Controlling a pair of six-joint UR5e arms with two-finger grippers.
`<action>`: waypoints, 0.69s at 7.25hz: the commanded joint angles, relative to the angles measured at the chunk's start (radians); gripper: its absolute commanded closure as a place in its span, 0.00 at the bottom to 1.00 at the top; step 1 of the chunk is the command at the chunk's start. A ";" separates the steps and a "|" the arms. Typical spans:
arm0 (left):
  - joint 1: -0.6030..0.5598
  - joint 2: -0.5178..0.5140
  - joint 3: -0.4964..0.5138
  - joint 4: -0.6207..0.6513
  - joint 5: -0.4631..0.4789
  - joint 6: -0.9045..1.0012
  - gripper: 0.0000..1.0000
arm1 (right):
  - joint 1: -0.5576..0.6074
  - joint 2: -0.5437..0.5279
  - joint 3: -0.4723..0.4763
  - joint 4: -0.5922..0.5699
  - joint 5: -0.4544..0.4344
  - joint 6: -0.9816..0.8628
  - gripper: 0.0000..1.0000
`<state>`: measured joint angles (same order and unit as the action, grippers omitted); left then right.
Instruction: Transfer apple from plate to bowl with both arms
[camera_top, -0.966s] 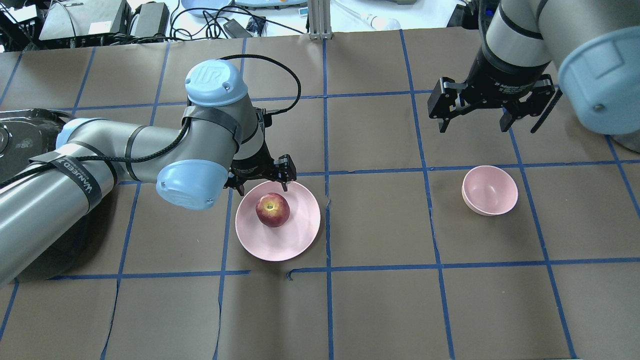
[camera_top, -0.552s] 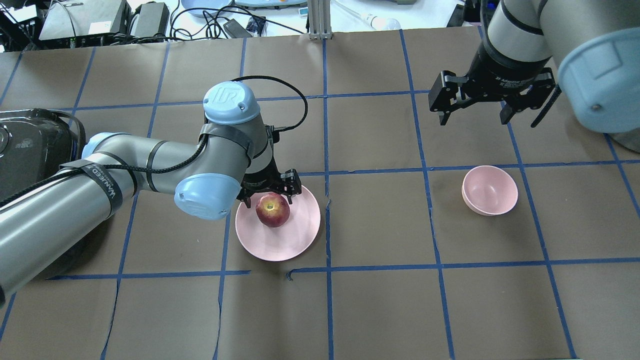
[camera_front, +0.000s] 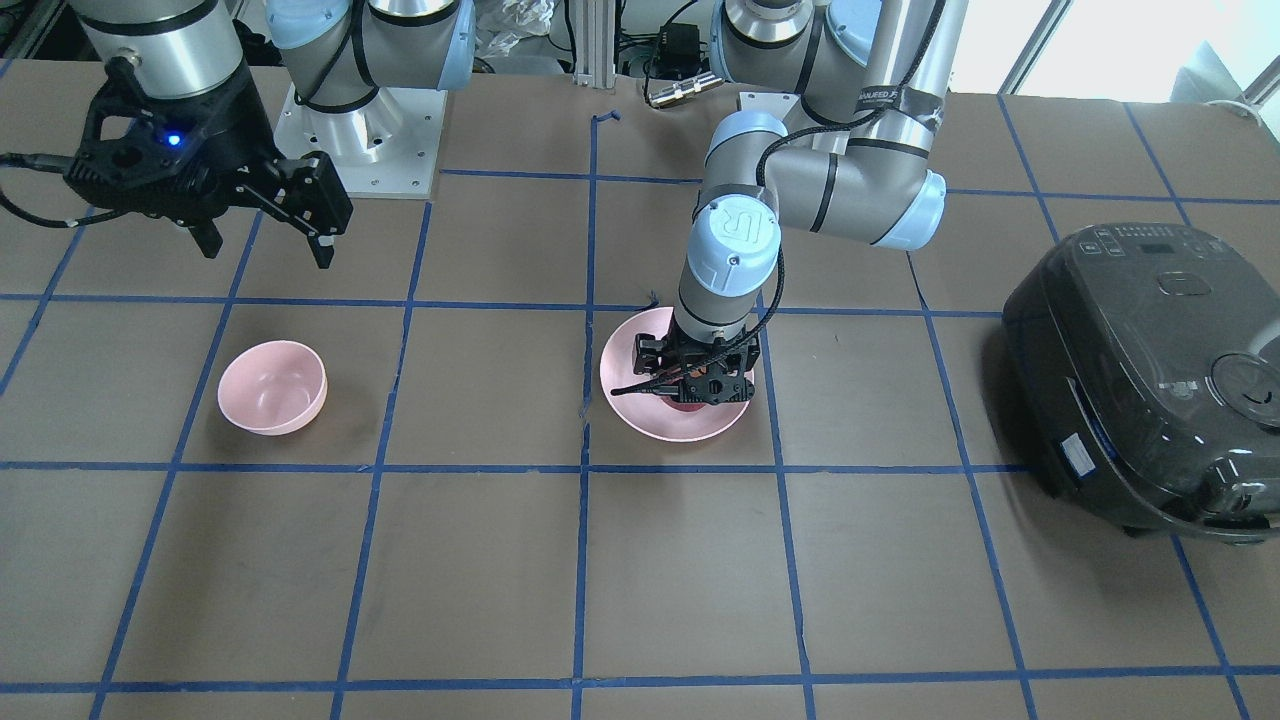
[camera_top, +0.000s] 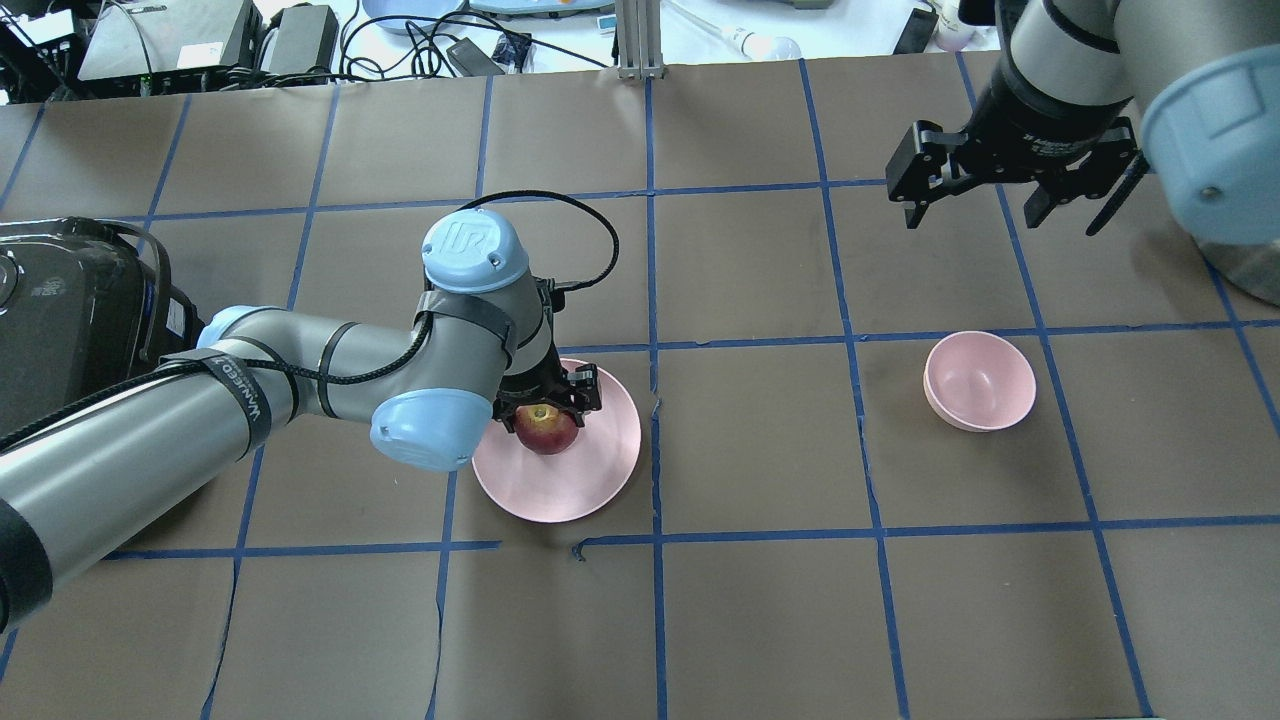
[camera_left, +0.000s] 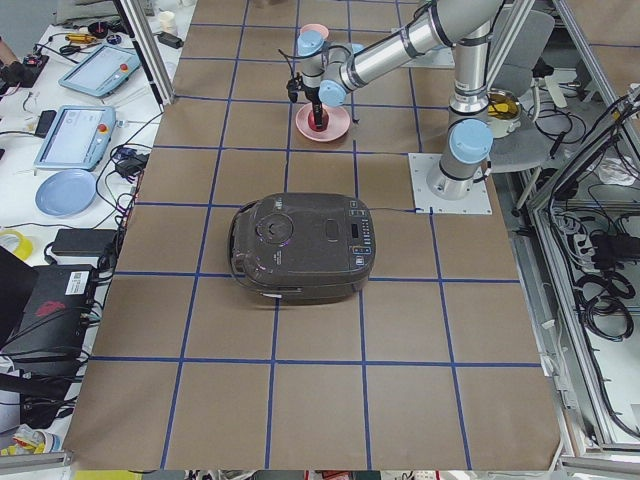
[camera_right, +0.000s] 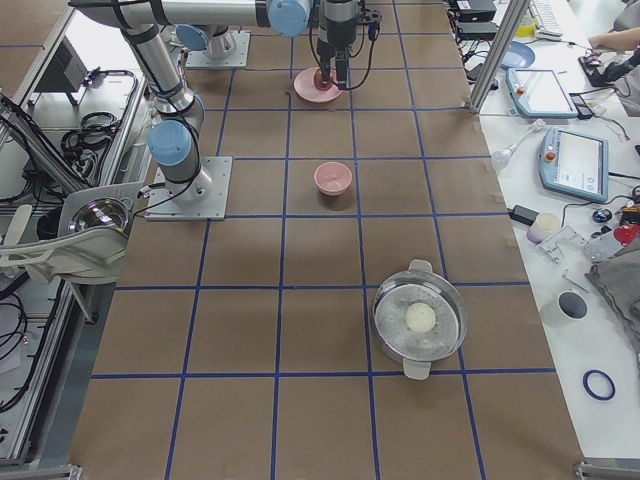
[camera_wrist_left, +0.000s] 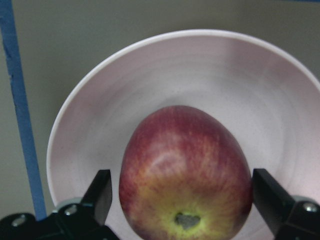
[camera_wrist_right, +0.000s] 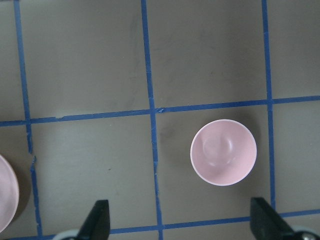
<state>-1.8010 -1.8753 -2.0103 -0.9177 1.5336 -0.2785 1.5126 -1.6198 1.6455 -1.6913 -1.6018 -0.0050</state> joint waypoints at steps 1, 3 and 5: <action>0.000 -0.004 0.002 0.003 0.000 0.007 0.81 | -0.169 0.038 0.007 0.001 0.008 -0.224 0.00; 0.000 0.007 0.028 0.007 0.002 0.001 0.86 | -0.326 0.134 0.043 -0.002 0.017 -0.406 0.00; -0.001 0.012 0.132 -0.073 0.000 -0.008 0.86 | -0.348 0.152 0.143 -0.069 0.020 -0.585 0.00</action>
<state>-1.8012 -1.8666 -1.9387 -0.9372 1.5343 -0.2825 1.1853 -1.4823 1.7263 -1.7135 -1.5845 -0.5044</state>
